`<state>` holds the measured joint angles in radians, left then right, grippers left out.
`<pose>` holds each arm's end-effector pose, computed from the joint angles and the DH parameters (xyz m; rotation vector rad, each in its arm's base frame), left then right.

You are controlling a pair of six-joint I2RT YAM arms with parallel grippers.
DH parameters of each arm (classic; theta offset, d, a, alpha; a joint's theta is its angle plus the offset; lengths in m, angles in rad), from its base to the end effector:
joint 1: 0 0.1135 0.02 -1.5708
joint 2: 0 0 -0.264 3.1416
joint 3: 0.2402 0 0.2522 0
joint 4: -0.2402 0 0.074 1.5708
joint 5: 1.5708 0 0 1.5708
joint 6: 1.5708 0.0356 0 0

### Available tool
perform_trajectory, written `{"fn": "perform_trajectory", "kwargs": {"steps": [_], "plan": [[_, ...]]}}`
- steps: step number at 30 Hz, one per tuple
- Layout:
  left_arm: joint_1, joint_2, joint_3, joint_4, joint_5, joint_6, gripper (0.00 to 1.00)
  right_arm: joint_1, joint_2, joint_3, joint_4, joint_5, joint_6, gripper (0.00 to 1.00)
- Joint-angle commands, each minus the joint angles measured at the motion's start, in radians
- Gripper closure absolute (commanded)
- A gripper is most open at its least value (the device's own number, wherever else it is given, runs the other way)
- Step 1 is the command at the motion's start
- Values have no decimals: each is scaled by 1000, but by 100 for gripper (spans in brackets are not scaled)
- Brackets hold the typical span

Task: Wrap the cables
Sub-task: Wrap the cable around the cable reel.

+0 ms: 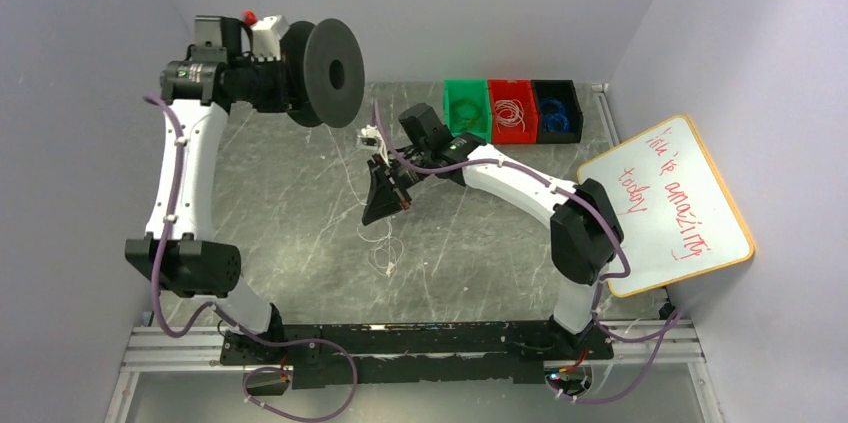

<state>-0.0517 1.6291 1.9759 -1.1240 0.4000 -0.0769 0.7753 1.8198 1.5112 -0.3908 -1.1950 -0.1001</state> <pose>0.3203 -0.0305 0.4418 0.1681 2.3256 -0.5326 0.2649 0.3059 0.2961 -1.5218 1.6517 1.7048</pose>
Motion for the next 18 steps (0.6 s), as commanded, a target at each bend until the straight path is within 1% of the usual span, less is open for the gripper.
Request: {"fn": "perform_trajectory", "kwargs": {"steps": [1,5,10,14,18], "plan": [[40,-110,3,97,219,-29,98,-42,-50,-44,75,-53,4,100],[92,-171,-49,135,314,-28,98,-122,-71,-117,210,-65,91,100],[102,-217,-110,124,431,29,98,-250,-80,-197,466,-103,334,100],[102,-248,-163,84,510,134,98,-326,-92,-231,614,-131,469,100],[102,-269,-206,14,568,277,98,-366,-104,-240,679,-141,547,100]]}}
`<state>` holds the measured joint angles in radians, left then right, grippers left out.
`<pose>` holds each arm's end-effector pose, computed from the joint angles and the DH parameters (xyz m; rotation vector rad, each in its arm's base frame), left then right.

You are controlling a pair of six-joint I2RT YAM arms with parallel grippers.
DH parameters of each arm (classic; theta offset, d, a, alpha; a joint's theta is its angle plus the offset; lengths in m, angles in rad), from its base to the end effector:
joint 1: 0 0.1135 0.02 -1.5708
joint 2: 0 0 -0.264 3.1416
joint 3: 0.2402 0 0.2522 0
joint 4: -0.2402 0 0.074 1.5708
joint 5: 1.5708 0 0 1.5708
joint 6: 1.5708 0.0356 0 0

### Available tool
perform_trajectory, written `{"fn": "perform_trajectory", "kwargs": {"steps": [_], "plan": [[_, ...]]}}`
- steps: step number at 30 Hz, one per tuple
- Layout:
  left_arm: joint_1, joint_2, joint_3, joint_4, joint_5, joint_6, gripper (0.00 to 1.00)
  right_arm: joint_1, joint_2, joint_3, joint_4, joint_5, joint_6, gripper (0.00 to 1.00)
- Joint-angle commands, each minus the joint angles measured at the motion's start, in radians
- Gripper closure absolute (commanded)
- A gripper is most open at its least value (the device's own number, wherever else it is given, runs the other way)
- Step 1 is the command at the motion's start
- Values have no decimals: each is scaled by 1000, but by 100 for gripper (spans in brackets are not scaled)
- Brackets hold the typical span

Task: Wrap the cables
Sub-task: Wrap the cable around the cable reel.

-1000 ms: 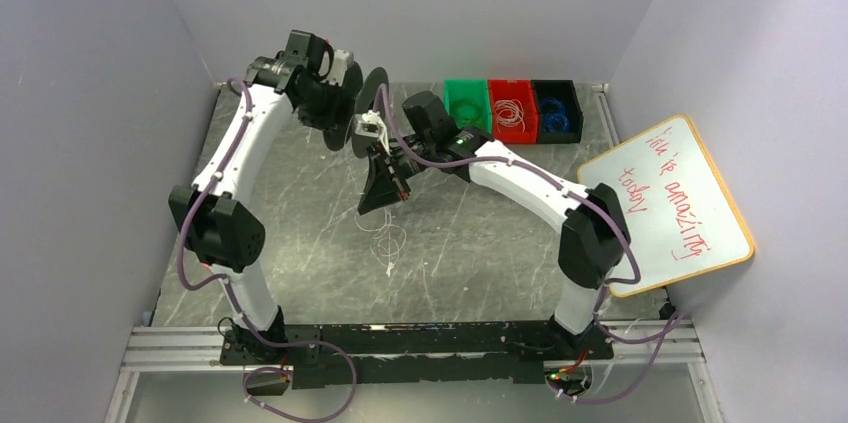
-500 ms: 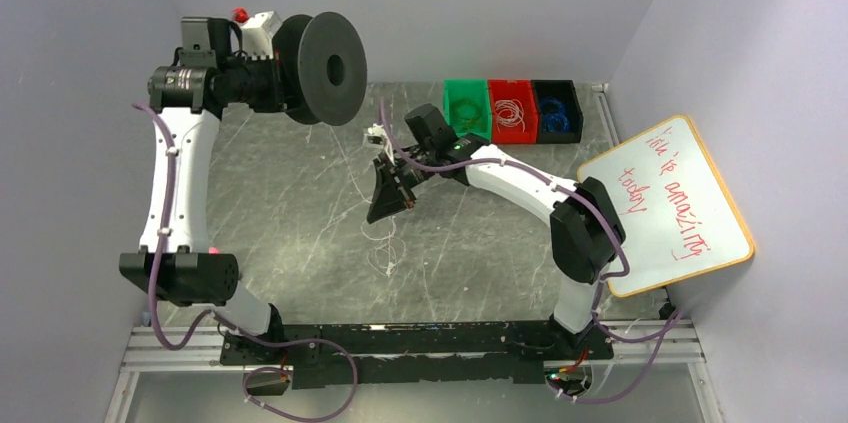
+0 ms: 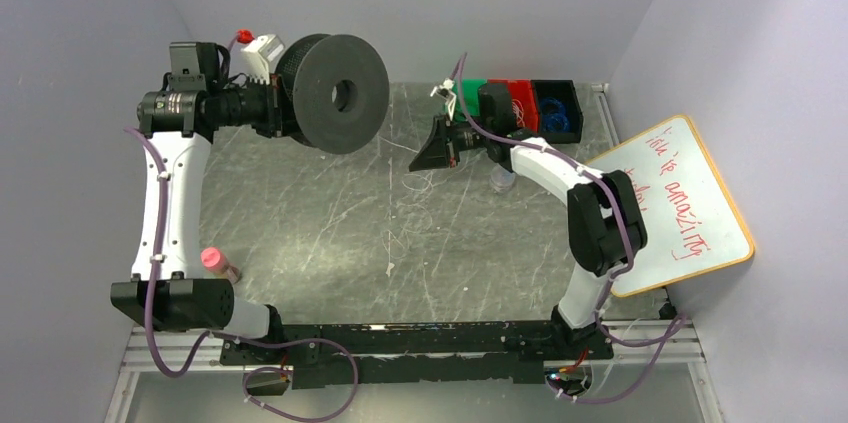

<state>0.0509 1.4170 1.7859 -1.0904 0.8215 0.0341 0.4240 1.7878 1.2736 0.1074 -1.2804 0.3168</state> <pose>0.2612 -0.0128 0.4538 0.3997 2.1238 -0.8819 0.3478 0.1944 0.2698 -1.0007 1.7918 1.7185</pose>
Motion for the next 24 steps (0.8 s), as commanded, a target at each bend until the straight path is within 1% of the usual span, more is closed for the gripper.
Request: {"fn": "perform_trajectory", "kwargs": {"steps": [1,5,8,9,11,13,16,18,20,24], "plan": [[0,-61,-22,-56,160,215,98,-23,-74,1,180,-56,135,100],[-6,-64,-29,-165,167,383,98,-76,-67,20,167,-68,159,100],[-30,-65,-45,-211,121,466,98,-105,-67,25,181,-78,192,100],[-42,-69,-56,-211,89,482,98,-110,-67,26,195,-83,209,100],[-106,-80,-89,-194,6,497,98,-116,-75,30,209,-94,236,100],[-191,-95,-142,-154,-114,487,98,-116,-84,37,216,-103,252,100],[-282,-115,-206,-91,-268,476,98,-117,-101,45,228,-129,278,100],[-318,-121,-238,-57,-367,477,98,-119,-118,47,237,-143,290,100],[-342,-124,-262,-34,-433,482,98,-122,-136,48,241,-154,294,100],[-378,-127,-298,12,-529,483,98,-130,-161,57,199,-163,261,100]]}}
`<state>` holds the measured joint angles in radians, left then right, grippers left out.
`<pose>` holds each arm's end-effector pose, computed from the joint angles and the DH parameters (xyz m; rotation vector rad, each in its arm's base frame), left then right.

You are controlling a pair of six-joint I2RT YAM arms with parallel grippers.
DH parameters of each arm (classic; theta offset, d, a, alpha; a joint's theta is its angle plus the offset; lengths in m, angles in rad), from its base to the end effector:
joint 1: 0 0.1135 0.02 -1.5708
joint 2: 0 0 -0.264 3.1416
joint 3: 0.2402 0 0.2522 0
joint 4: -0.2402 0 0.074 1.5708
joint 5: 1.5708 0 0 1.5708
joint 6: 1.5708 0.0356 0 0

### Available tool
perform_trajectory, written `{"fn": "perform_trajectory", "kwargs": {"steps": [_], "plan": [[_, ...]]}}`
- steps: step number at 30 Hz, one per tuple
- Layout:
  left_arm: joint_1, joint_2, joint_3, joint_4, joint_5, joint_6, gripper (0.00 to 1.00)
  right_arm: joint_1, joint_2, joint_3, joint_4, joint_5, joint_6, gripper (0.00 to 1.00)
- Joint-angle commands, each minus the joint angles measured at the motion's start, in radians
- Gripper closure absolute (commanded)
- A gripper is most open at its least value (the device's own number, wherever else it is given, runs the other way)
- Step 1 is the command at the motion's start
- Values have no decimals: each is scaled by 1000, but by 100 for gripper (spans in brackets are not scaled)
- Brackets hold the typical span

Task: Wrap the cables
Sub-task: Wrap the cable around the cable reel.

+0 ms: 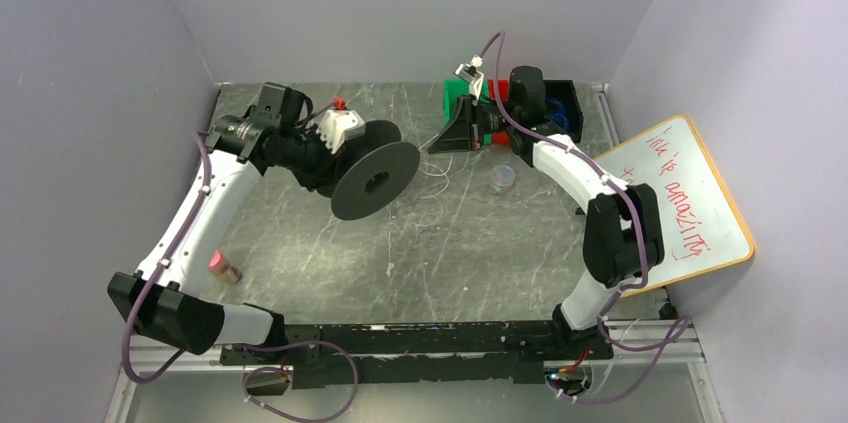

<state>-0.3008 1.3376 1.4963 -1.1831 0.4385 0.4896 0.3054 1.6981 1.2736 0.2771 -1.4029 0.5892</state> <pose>0.2310 -0.0875 0.3775 1.1143 2.2630 -0.4920 0.3524 0.1479 0.3174 -0.9187 1.7318 1.7979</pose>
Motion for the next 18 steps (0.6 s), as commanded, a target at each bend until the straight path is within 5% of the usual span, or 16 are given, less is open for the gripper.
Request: {"fn": "perform_trajectory", "kwargs": {"steps": [1,13,18], "plan": [[-33,-47,-16,114,-163,25,98,-14,-76,61,12,-39,-25,100],[-134,-24,-97,234,-461,-4,98,-25,-102,50,88,-80,39,100],[-140,-3,-93,296,-529,-56,98,-11,-110,-2,265,-81,174,95]]}}
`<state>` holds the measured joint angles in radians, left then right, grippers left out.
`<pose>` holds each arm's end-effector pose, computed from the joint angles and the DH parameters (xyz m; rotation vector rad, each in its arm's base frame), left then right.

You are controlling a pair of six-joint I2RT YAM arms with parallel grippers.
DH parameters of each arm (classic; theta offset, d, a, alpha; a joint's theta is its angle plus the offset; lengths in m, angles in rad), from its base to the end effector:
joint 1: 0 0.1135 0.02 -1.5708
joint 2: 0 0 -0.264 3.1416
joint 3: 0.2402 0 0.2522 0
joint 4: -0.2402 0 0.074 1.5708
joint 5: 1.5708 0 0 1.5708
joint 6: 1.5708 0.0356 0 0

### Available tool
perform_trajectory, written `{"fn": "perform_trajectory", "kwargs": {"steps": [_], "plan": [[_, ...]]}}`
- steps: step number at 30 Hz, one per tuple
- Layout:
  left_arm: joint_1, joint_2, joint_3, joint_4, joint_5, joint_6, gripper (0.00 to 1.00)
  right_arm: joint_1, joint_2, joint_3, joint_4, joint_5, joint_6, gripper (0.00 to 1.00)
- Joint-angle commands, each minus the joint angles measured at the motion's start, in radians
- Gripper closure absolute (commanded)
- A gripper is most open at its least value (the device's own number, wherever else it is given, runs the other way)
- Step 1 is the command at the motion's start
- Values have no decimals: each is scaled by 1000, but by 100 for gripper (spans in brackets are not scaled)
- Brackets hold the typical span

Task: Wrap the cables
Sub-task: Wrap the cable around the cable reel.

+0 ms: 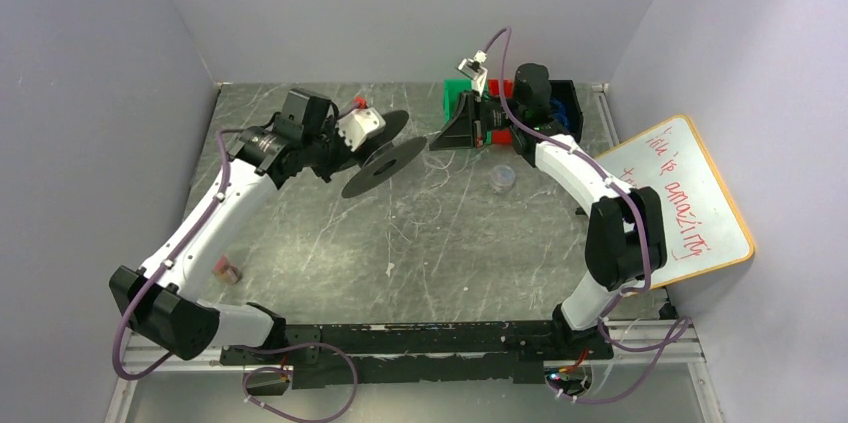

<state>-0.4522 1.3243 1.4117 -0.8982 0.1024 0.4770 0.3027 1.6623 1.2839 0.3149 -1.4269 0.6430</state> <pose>0.2410 -0.1211 0.3714 1.1092 2.1045 -0.1101 0.3454 0.1448 0.3366 -0.9508 1.6918 1.8046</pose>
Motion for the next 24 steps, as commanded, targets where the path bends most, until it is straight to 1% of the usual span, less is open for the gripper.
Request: {"fn": "perform_trajectory", "kwargs": {"steps": [1,4,8,14,19,22,24], "plan": [[7,16,-7,20,-206,-50,98,-4,-73,-22,261,-57,146,95],[-7,27,-12,44,-247,-64,98,18,-75,-32,299,-55,174,94],[-27,48,-10,57,-306,-92,98,53,-87,-29,278,-55,150,94],[-34,77,27,75,-379,-146,98,101,-110,-21,185,-46,64,95],[-37,119,57,71,-434,-163,98,127,-125,-13,134,-27,16,100],[-39,141,64,80,-488,-180,98,146,-131,-1,100,-9,-14,100],[-39,158,70,86,-524,-203,98,167,-133,18,33,9,-73,100]]}}
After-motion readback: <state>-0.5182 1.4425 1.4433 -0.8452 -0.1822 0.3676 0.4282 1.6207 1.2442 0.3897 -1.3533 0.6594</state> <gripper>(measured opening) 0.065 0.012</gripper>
